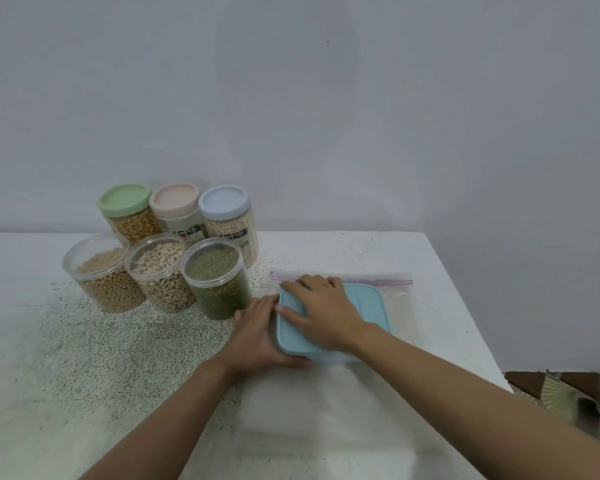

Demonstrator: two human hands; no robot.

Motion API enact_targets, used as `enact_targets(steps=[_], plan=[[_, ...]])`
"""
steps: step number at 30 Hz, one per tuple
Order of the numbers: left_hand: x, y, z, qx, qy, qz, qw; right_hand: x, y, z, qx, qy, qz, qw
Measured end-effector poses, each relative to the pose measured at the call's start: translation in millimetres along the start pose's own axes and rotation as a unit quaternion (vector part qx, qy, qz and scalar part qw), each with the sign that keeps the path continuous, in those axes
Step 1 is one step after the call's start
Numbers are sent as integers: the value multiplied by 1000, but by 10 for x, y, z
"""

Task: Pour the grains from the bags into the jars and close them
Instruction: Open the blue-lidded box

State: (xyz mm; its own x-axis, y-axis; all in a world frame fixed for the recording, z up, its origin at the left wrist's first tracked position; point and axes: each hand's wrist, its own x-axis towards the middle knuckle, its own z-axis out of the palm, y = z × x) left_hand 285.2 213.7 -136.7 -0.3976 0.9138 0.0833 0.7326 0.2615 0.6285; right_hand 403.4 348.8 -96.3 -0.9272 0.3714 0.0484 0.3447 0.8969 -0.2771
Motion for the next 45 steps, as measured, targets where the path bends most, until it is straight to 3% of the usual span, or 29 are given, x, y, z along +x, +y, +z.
enact_targets(steps=[11, 26, 33, 45], plan=[[6, -45, 71, -39, 60, 41, 997, 144, -85, 149, -57, 63, 42, 995], [49, -163, 110, -58, 66, 47, 995, 213, 8, 187, 10, 76, 11, 997], [85, -183, 108, -76, 64, 45, 994, 357, -144, 203, 57, 79, 90, 991], [91, -215, 110, -80, 61, 45, 994, 215, -128, 98, 279, 218, 43, 934]])
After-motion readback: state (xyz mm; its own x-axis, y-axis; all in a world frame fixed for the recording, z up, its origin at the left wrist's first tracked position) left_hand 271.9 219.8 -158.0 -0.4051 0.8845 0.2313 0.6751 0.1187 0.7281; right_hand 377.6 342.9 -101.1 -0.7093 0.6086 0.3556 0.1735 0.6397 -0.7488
